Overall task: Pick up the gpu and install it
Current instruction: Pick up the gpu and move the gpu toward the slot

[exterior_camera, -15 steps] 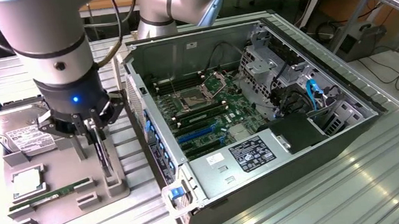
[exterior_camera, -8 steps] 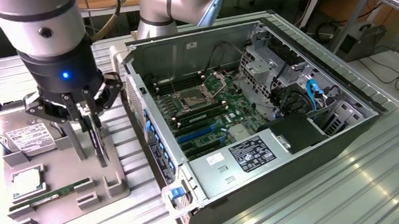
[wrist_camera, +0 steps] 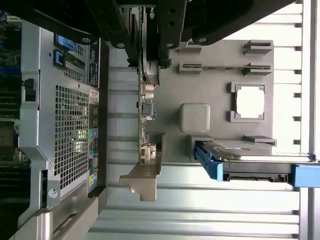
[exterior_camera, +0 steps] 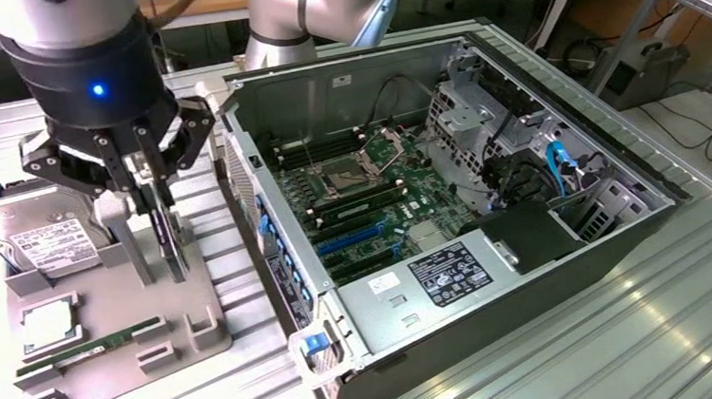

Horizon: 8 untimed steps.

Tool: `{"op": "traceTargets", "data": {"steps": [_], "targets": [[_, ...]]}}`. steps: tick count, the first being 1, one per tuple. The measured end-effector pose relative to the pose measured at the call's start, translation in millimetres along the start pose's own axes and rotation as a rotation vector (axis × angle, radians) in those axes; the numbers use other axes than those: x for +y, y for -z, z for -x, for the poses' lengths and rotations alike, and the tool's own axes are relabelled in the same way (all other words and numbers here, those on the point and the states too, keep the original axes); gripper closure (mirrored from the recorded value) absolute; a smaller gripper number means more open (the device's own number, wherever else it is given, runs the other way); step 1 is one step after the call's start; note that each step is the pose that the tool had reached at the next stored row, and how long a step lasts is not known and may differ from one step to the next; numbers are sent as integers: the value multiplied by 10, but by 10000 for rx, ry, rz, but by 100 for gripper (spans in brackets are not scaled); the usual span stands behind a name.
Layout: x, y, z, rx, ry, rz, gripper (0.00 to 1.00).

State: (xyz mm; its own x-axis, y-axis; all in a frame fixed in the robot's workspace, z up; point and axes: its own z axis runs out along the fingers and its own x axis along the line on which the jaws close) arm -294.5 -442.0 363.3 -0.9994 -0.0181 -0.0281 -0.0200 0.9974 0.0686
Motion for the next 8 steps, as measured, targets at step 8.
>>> {"op": "traceTargets", "data": {"steps": [8], "targets": [[-70,484,186,58,-4,4,74]]}}
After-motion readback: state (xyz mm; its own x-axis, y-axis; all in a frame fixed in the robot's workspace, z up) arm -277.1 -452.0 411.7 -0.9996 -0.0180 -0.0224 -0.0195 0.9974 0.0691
